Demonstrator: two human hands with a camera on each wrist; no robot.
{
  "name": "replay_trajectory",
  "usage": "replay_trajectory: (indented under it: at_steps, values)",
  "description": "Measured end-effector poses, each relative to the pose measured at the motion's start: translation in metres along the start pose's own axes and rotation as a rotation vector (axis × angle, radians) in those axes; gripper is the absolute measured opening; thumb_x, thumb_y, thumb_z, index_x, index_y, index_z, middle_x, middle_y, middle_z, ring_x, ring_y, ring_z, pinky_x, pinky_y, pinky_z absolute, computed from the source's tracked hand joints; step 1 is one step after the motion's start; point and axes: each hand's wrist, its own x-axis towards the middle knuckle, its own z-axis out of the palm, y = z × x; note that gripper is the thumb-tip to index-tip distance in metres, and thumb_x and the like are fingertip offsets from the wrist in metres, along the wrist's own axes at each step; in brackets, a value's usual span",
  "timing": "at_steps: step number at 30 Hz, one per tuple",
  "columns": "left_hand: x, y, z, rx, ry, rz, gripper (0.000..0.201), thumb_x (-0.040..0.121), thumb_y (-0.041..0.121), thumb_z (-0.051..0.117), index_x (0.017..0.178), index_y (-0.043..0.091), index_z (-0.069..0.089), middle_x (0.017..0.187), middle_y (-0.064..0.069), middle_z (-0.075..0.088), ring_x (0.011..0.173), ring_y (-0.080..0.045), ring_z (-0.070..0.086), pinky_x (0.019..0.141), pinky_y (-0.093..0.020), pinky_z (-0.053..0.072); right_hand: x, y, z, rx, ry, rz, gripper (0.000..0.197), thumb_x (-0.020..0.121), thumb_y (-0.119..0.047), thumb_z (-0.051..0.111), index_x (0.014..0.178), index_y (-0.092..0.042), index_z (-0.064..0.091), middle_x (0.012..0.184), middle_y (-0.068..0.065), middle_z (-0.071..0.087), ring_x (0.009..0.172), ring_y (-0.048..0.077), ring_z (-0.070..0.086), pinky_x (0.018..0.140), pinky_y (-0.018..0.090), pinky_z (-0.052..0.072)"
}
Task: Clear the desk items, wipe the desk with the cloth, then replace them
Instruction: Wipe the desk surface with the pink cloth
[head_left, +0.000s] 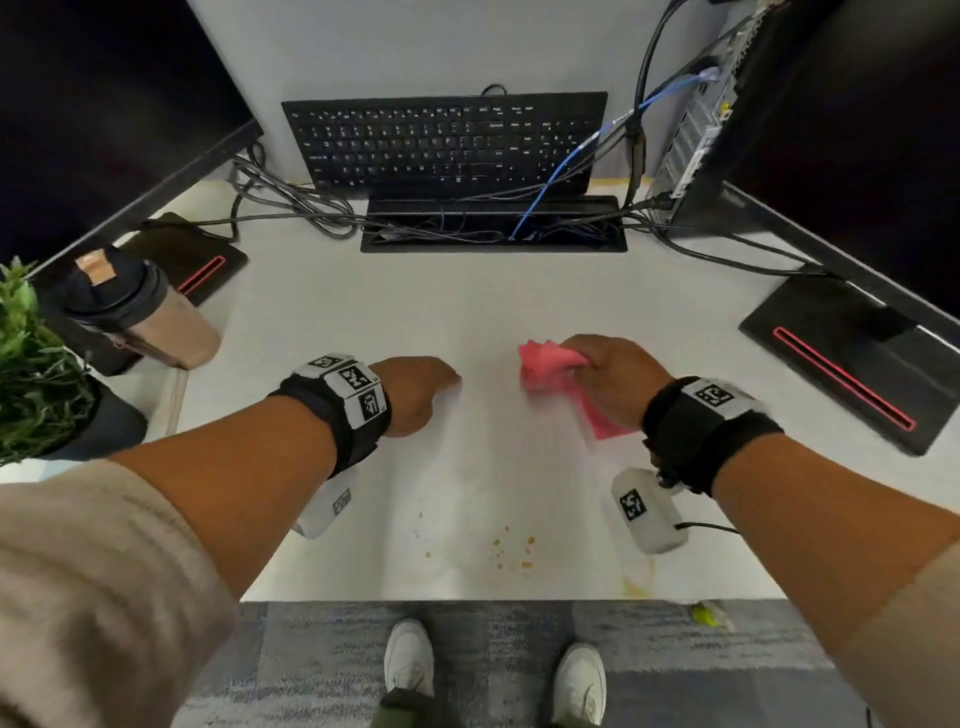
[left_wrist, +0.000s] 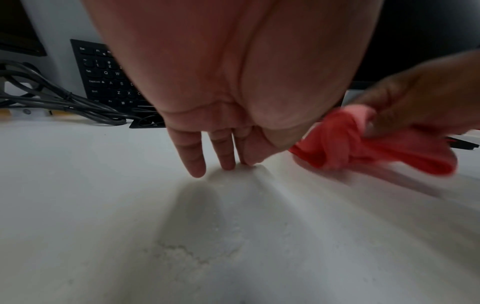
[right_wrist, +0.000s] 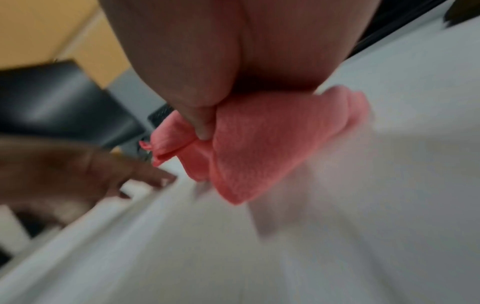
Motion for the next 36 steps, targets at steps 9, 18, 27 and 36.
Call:
replay_trajectory:
  at_steps: [9, 18, 27, 36]
  values:
    - [-0.002, -0.015, 0.003, -0.009, 0.004, 0.021, 0.064, 0.088, -0.002, 0.039, 0.148, 0.018, 0.032, 0.156, 0.000, 0.031, 0.143, -0.017, 0.030, 0.119, -0.031, 0.023, -0.031, -0.033, 0.103, -0.125, -0.342, -0.202, 0.041, 0.097, -0.012, 0.038, 0.134, -0.025, 0.051, 0.142, 0.000, 0.050, 0.129, 0.019, 0.045, 0.109, 0.027, 0.030]
    - [-0.021, -0.055, -0.001, -0.023, 0.015, -0.009, 0.066, 0.083, 0.006, 0.039, 0.145, 0.027, 0.036, 0.151, 0.001, 0.040, 0.137, -0.019, 0.040, 0.114, -0.036, 0.034, -0.006, -0.053, 0.035, 0.392, -0.215, -0.004, 0.015, 0.086, -0.017, 0.053, 0.090, -0.022, 0.067, 0.092, 0.001, 0.073, 0.080, 0.019, 0.066, 0.078, 0.042, 0.055]
    - [-0.037, -0.090, -0.013, -0.001, 0.039, -0.157, 0.063, 0.091, 0.005, 0.040, 0.149, 0.022, 0.026, 0.156, -0.002, 0.030, 0.143, -0.021, 0.030, 0.118, -0.034, 0.024, 0.043, -0.076, 0.074, 0.074, -0.120, -0.064, 0.044, 0.090, -0.007, 0.040, 0.094, -0.041, 0.068, 0.111, -0.028, 0.064, 0.106, -0.003, 0.055, 0.100, 0.022, 0.034]
    - [-0.056, -0.094, 0.011, -0.073, 0.044, -0.016, 0.063, 0.090, 0.000, 0.040, 0.148, 0.023, 0.031, 0.156, 0.000, 0.031, 0.144, -0.018, 0.028, 0.119, -0.031, 0.021, -0.005, -0.093, 0.160, -0.154, -0.497, -0.320, 0.040, 0.098, -0.018, 0.040, 0.136, -0.029, 0.048, 0.141, -0.001, 0.051, 0.128, 0.021, 0.044, 0.108, 0.025, 0.026]
